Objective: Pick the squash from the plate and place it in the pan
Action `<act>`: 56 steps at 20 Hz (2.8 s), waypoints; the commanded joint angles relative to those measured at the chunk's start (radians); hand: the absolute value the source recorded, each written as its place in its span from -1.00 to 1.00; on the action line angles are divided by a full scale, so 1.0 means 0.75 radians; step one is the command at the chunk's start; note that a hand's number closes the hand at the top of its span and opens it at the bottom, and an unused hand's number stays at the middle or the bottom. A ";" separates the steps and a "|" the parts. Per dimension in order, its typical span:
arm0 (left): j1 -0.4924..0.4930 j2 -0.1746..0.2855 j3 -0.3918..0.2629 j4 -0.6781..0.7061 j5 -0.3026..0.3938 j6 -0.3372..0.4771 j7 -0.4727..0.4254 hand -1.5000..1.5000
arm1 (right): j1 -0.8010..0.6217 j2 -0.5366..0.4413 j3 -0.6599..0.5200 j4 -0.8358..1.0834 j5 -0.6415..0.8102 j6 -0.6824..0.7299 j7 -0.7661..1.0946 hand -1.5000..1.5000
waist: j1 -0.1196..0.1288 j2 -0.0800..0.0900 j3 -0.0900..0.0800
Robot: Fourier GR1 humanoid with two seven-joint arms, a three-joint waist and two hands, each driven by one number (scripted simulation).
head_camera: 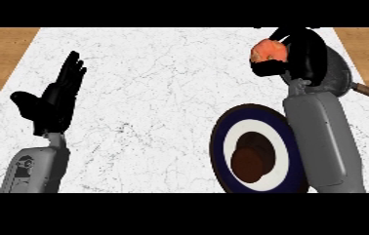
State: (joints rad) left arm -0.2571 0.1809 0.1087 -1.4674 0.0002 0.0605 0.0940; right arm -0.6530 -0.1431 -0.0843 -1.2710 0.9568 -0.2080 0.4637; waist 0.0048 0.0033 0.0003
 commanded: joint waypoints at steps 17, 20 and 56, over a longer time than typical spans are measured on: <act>-0.047 -0.005 -0.021 0.026 0.008 -0.047 -0.013 0.00 | -0.215 -0.573 -0.434 1.162 -0.085 -0.434 -0.709 1.00 | 0.095 0.042 0.007; -0.052 -0.024 -0.036 0.033 0.003 -0.044 -0.024 0.00 | -0.163 -0.599 -0.484 1.223 -0.132 -0.475 -0.829 1.00 | 0.091 0.048 0.010; 0.029 -0.040 -0.004 -0.007 -0.060 0.063 0.000 0.00 | 0.276 -0.614 -0.930 1.135 -0.872 0.614 -1.608 -1.00 | -0.056 -0.023 -0.005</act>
State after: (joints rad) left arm -0.2198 0.1746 0.1205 -1.4637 -0.0117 0.0596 0.0702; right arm -0.5492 -0.6229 -0.7980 -0.3428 0.3276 0.1785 -0.7060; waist -0.0174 -0.0067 -0.0016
